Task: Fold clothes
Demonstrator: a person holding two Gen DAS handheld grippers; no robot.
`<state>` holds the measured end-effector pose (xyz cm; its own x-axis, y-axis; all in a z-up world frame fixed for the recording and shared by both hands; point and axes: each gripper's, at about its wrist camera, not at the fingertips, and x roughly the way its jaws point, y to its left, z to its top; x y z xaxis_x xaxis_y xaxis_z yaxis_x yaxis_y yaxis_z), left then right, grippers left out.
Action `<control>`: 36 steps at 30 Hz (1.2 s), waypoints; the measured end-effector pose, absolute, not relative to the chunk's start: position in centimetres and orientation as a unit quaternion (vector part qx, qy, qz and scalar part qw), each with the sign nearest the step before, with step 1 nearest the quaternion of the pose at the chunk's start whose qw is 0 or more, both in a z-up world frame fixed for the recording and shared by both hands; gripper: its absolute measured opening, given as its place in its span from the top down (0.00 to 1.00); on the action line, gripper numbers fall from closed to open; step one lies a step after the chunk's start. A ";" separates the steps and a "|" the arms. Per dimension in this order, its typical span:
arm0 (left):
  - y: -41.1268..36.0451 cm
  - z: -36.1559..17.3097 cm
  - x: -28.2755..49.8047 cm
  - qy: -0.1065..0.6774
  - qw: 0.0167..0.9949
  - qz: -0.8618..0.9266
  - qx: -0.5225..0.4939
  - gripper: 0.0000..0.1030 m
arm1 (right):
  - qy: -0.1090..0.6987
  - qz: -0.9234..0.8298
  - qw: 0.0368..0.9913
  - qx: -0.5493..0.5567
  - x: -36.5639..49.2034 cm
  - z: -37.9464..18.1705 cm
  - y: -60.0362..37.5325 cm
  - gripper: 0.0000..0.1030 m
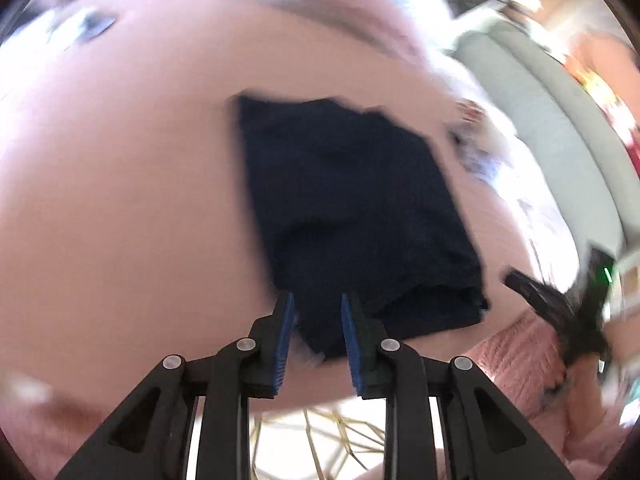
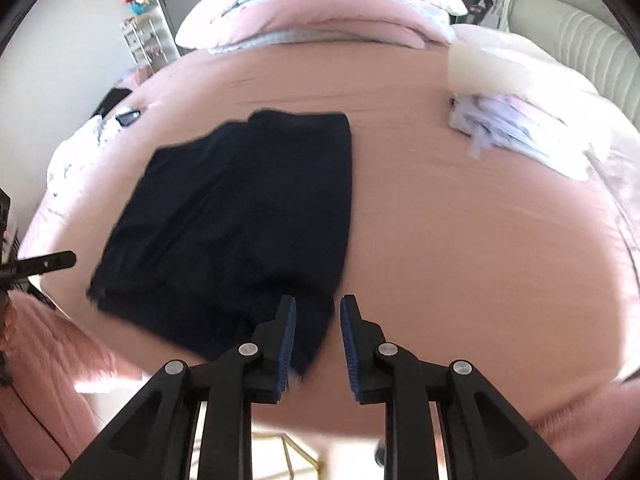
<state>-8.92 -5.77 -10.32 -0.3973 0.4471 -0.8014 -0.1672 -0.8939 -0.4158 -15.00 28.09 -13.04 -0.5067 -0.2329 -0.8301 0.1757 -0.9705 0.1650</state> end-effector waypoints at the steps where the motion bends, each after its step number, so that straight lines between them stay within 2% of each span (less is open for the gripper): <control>1: -4.6 -10.8 -9.7 -0.120 0.197 0.820 -0.525 0.79 | -0.037 -0.868 0.130 0.477 -15.9 -13.2 27.8 0.79; 3: -1.9 -12.5 -11.3 -0.088 0.210 0.803 -0.550 0.79 | -0.042 -0.856 0.148 0.494 -17.2 -14.7 26.7 0.78; 6: -0.4 -15.3 -11.6 -0.044 0.197 0.778 -0.594 0.79 | 0.018 -0.819 0.159 0.550 -17.1 -17.5 25.1 0.78; 9: -2.1 -15.7 -10.1 -0.047 0.191 0.775 -0.601 0.79 | 0.053 -0.813 0.174 0.553 -15.5 -16.9 25.9 0.78; 12: -3.7 -15.4 -8.8 -0.064 0.187 0.771 -0.606 0.79 | 0.020 -0.803 0.171 0.571 -14.9 -16.0 28.3 0.68; 20: -2.6 -12.6 -9.0 -0.066 0.194 0.795 -0.571 0.79 | -0.067 -0.829 0.106 0.545 -16.9 -14.0 33.3 0.68; 25: 0.2 -11.8 -12.3 -0.061 0.216 0.805 -0.550 0.79 | -0.190 -0.795 0.109 0.566 -23.1 -16.0 36.7 0.68; 31: 3.7 -12.5 -18.0 -0.094 0.218 0.820 -0.521 0.79 | -0.203 -0.799 0.132 0.551 -31.3 -17.6 34.7 0.68; 34: 3.1 -13.3 -19.7 -0.072 0.206 0.826 -0.520 0.79 | -0.202 -0.801 0.181 0.533 -33.1 -17.5 32.7 0.72; 36: 2.0 -13.8 -20.1 -0.049 0.186 0.834 -0.518 0.79 | -0.164 -0.816 0.226 0.506 -32.6 -15.8 30.4 0.72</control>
<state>-20.07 1.97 -13.83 -0.3943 0.3602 -0.8454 -0.2596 -0.9262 -0.2735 -32.63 30.37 -15.76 -0.3864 -0.5343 -0.7518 0.2021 -0.8444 0.4962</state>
